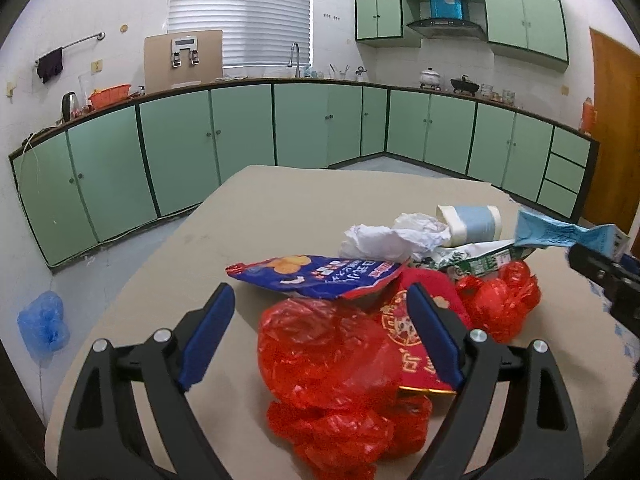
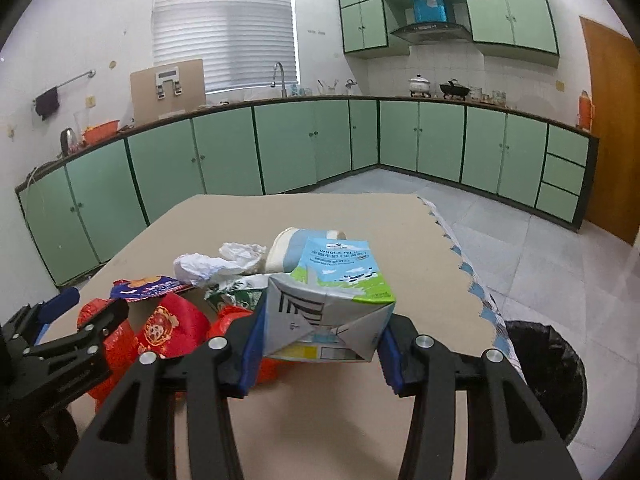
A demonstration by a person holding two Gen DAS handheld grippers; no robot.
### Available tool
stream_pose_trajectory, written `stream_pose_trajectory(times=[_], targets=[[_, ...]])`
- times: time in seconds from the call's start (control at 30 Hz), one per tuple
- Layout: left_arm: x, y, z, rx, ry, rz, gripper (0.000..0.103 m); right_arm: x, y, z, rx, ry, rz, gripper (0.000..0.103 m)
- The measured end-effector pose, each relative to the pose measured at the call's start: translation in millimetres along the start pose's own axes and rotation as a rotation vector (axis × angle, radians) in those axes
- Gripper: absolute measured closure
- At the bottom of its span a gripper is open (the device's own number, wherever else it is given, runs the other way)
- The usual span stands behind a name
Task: Collect trash
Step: 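Grasp the milk carton with the right tool while the left tool grasps a red plastic bag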
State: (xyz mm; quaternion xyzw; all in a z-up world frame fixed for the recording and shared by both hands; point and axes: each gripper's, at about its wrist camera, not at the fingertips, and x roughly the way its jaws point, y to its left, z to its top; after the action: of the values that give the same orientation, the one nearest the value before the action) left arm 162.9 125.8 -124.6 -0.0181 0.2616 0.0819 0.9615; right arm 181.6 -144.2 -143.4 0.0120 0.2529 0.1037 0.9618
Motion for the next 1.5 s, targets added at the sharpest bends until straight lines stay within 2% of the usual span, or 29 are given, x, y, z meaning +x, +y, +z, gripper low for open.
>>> stream_pose_trajectory(times=[0.1, 0.27, 0.43, 0.53, 0.6, 0.67, 0.87, 1.07, 1.37, 1.43, 1.47, 1.5], targets=[[9.2, 4.4, 3.2, 0.009, 0.017, 0.013, 0.018, -0.8, -1.5, -0.8, 0.007, -0.003, 0.004, 0.055], [20.9, 6.3, 7.1, 0.0, 0.055, -0.016, 0.018, 0.7, -3.3, -1.2, 0.013, 0.004, 0.011, 0.055], [30.6, 6.5, 13.8, -0.018, 0.085, -0.048, 0.04, 0.4, -5.0, 0.2, 0.017, 0.002, 0.011, 0.055], [34.3, 5.9, 16.9, -0.03, 0.088, -0.067, 0.064, 0.1, -6.5, 0.5, 0.017, -0.002, 0.009, 0.055], [38.2, 5.6, 17.3, -0.036, 0.101, -0.089, 0.09, -0.4, -7.7, 1.0, 0.018, -0.003, 0.008, 0.055], [38.8, 7.3, 16.4, -0.05, 0.106, -0.11, 0.097, -1.6, -8.7, 0.9, 0.018, -0.005, 0.006, 0.055], [23.7, 22.7, 14.3, -0.09, 0.087, -0.129, 0.103, -3.0, -8.6, 3.0, 0.022, -0.009, 0.003, 0.055], [0.5, 39.8, 8.0, -0.093, 0.066, -0.132, 0.103, -2.1, -8.8, 1.7, 0.015, -0.012, 0.002, 0.055], [-12.2, 50.2, -4.4, -0.125, 0.089, -0.135, 0.102, -7.1, -7.5, 2.5, 0.005, -0.015, 0.009, 0.055], [-15.8, 49.7, -4.2, -0.125, 0.092, -0.142, 0.094, -7.5, -7.7, 1.4, 0.001, -0.013, 0.01, 0.055], [-18.2, 48.8, -5.7, -0.122, 0.091, -0.136, 0.076, -7.8, -8.3, 0.8, 0.001, -0.012, 0.011, 0.055], [-20.8, 50.3, -8.8, -0.119, 0.087, -0.129, 0.052, -8.2, -8.1, 0.0, 0.0, -0.011, 0.011, 0.055]])
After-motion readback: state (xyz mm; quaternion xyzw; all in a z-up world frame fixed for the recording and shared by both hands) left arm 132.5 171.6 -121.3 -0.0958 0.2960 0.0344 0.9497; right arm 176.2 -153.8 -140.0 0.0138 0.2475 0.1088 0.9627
